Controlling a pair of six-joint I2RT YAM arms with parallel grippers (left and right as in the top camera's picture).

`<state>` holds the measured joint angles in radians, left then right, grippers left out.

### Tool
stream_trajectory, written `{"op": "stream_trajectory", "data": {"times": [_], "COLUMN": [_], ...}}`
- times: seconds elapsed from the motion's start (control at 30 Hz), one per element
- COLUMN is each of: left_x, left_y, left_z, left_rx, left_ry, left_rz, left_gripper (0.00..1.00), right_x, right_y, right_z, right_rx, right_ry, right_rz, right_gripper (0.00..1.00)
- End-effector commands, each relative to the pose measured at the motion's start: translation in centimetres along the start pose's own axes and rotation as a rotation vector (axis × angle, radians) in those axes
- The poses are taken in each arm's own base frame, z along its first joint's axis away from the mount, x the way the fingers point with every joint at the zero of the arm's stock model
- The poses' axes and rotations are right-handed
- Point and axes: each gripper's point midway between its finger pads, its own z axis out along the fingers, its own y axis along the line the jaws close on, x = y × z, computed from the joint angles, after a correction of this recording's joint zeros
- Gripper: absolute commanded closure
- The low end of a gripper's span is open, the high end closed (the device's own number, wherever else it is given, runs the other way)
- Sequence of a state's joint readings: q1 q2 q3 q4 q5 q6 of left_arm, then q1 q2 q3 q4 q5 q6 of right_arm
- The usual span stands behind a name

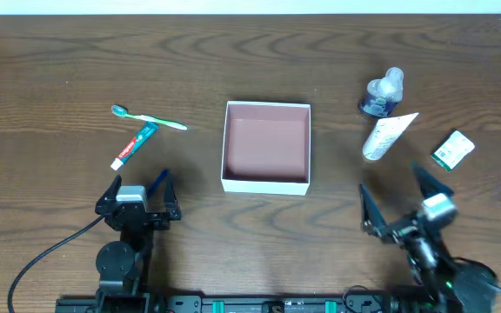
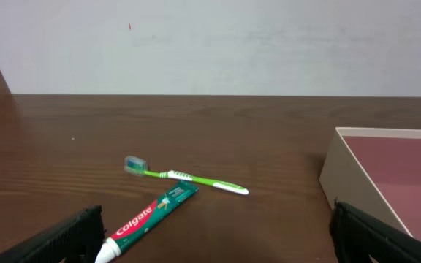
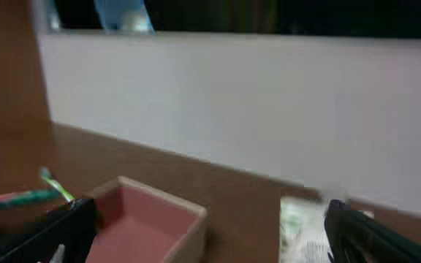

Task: Pack container
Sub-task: 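Move the right gripper forward to the white Pantene tube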

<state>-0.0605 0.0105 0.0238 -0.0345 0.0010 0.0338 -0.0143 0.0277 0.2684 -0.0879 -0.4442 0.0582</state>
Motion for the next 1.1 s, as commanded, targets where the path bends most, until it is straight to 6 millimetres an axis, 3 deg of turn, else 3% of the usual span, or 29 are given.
{"op": "stream_trajectory", "data": {"times": [0.0,0.07,0.13,0.33,0.43,0.63,0.9,1.07], "left_x": [1.8,1.8,1.8,1.8,1.8,1.8,1.8,1.8], "left_y": [0.3,0.3,0.3,0.3,0.3,0.3,0.3,0.3], "left_z": [0.1,0.1,0.1,0.1,0.1,0.1,0.1,0.1], "left_rx": [-0.015,-0.015,-0.015,-0.015,-0.015,-0.015,-0.015,-0.015], "left_ry": [0.053,0.053,0.053,0.053,0.053,0.053,0.053,0.053], "left_rz": [0.017,0.017,0.017,0.017,0.017,0.017,0.017,0.017], "left_gripper": [0.02,0.02,0.02,0.02,0.02,0.02,0.02,0.02], "right_x": [-4.8,-6.6,-6.9,-3.0,-3.0,-3.2,-0.7,0.8], "right_y": [2.0,3.4,5.3,6.9,6.8,4.0,-2.7,-3.7], "right_z": [-0.7,-0.9,-1.3,-1.3,-1.2,1.1,6.5,9.7], "right_rx": [-0.082,-0.154,-0.267,-0.382,-0.383,-0.245,0.050,0.035], "right_ry": [-0.045,-0.039,0.002,0.168,0.176,0.312,0.734,0.861], "right_rz": [0.003,0.002,0.018,0.141,0.146,0.227,0.390,0.482], "right_gripper": [0.01,0.01,0.01,0.01,0.01,0.01,0.01,0.01]}}
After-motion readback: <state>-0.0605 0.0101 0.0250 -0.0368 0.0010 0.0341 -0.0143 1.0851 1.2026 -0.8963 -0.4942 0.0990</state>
